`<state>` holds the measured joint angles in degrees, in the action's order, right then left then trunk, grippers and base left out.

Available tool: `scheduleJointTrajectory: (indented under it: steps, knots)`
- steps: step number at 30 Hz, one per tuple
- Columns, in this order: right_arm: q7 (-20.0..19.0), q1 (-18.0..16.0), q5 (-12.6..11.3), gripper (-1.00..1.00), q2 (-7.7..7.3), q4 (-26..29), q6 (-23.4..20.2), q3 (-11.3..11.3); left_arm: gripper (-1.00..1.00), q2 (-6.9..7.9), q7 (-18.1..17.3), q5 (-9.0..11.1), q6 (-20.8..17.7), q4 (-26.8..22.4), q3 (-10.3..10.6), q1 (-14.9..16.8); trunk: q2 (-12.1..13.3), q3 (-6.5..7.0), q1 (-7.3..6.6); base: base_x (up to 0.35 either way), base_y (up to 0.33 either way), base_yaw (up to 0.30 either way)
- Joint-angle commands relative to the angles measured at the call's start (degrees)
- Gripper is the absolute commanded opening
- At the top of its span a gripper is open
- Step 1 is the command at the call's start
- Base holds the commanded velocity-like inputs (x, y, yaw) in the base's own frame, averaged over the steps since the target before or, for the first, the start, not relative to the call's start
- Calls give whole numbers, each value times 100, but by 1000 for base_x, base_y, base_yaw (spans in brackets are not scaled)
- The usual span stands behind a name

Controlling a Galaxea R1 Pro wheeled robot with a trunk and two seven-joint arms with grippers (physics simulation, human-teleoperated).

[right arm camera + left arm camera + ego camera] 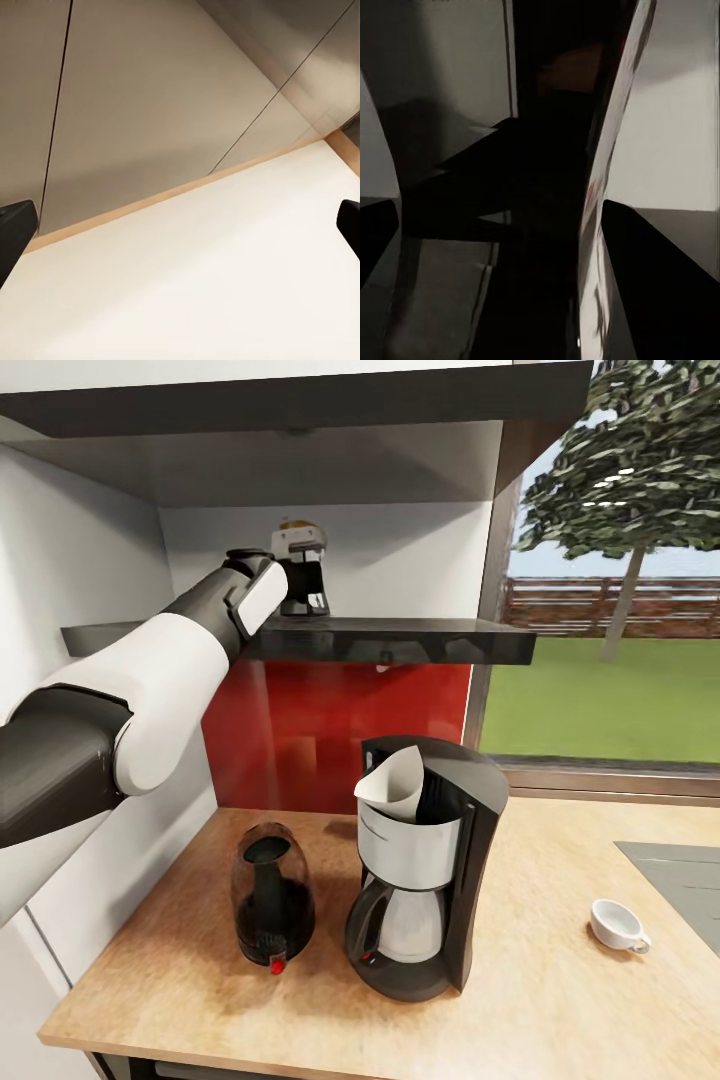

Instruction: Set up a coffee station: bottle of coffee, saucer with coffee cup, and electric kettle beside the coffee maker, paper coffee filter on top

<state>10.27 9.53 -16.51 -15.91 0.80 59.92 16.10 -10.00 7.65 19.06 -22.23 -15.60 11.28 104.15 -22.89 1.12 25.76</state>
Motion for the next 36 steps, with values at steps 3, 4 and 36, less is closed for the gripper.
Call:
scheduleJointTrajectory:
  steps: [3,4,36]
  knots:
    - [-7,5,-54,100,1,8,8,-35,-100,0,44,47,-206,-333,33,4,-2,-1,2,0,0,0]
    - [-7,5,-54,100,1,8,8,-33,-100,0,44,46,-253,-392,33,3,-2,-1,2,0,0,0]
    - [-7,5,-62,100,1,8,8,-25,-100,0,61,45,-472,-716,5,2,-2,-1,2,-83,0,0]
